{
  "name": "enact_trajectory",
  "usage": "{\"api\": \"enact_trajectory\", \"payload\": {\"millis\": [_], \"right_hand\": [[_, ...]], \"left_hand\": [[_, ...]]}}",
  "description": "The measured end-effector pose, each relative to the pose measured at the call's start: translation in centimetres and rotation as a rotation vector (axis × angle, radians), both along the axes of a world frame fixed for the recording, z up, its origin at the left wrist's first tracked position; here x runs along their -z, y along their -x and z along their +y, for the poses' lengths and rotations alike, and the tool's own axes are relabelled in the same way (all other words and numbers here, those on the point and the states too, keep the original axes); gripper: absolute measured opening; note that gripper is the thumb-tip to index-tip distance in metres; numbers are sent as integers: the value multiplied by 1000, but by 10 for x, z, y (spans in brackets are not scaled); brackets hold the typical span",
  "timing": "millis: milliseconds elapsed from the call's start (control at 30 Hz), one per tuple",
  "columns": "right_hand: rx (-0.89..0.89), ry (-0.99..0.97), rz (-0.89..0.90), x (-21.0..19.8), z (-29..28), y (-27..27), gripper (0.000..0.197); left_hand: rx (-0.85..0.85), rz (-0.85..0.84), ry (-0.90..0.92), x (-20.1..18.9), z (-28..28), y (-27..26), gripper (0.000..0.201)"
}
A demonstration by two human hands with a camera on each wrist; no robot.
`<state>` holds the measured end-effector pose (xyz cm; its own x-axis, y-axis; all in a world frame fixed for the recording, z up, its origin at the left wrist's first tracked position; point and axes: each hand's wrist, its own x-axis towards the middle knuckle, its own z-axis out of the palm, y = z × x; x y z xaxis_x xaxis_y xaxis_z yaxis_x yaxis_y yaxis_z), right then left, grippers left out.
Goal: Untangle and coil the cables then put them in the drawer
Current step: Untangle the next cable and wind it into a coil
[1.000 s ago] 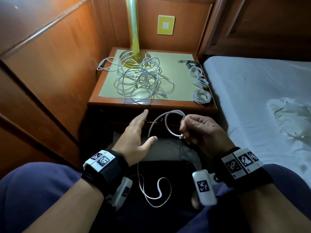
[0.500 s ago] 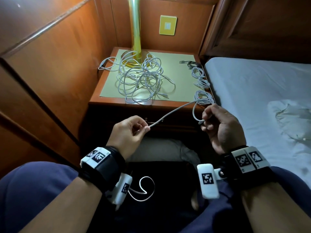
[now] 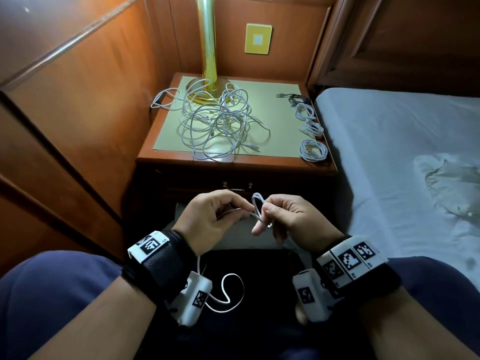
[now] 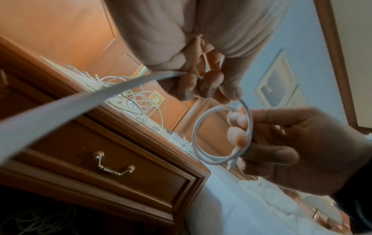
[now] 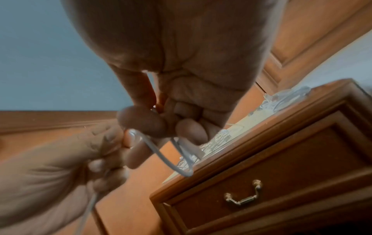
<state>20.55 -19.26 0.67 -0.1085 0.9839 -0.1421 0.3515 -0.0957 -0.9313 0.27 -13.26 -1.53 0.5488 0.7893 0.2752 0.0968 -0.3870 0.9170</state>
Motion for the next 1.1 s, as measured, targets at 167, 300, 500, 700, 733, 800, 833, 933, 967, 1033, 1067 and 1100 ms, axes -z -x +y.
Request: {"api": "enact_trajectory", "payload": {"millis": [167, 300, 500, 700, 733, 800, 833, 933, 967, 1033, 1067, 1100], "right_hand": [[6, 122, 232, -9, 1, 8, 29], [24, 225, 435, -15, -1, 12, 30], [43, 270, 463, -14, -2, 15, 32], [0, 269, 485, -10, -1, 15, 35], [4, 268, 506, -11, -1, 15, 35], [23, 278, 559, -11, -1, 17, 35], [27, 287, 586, -12, -1, 18, 34], [40, 312, 627, -13, 0, 18, 33], [53, 315, 632, -13, 1, 17, 33], [90, 327, 650, -11, 2, 14, 33], [108, 339, 666, -9, 3, 12, 33], [125, 352, 685, -8, 4, 10, 33]], "left_hand": [[-158, 56, 120, 10, 8, 2, 28], [-34, 65, 253, 4, 2, -2, 27], [-21, 27, 328, 1, 1, -5, 24], [-18, -14, 299, 0, 2, -3, 37], [-15, -13, 275, 0, 3, -3, 38], [-12, 1, 246, -1, 4, -4, 37], [-11, 9, 244, -2, 4, -4, 37], [7, 15, 269, -5, 2, -7, 35], [17, 12, 270, -5, 2, -7, 35], [32, -20, 336, -4, 3, -5, 27], [42, -46, 391, -4, 3, -4, 19], [62, -61, 419, -5, 4, -2, 12]]}}
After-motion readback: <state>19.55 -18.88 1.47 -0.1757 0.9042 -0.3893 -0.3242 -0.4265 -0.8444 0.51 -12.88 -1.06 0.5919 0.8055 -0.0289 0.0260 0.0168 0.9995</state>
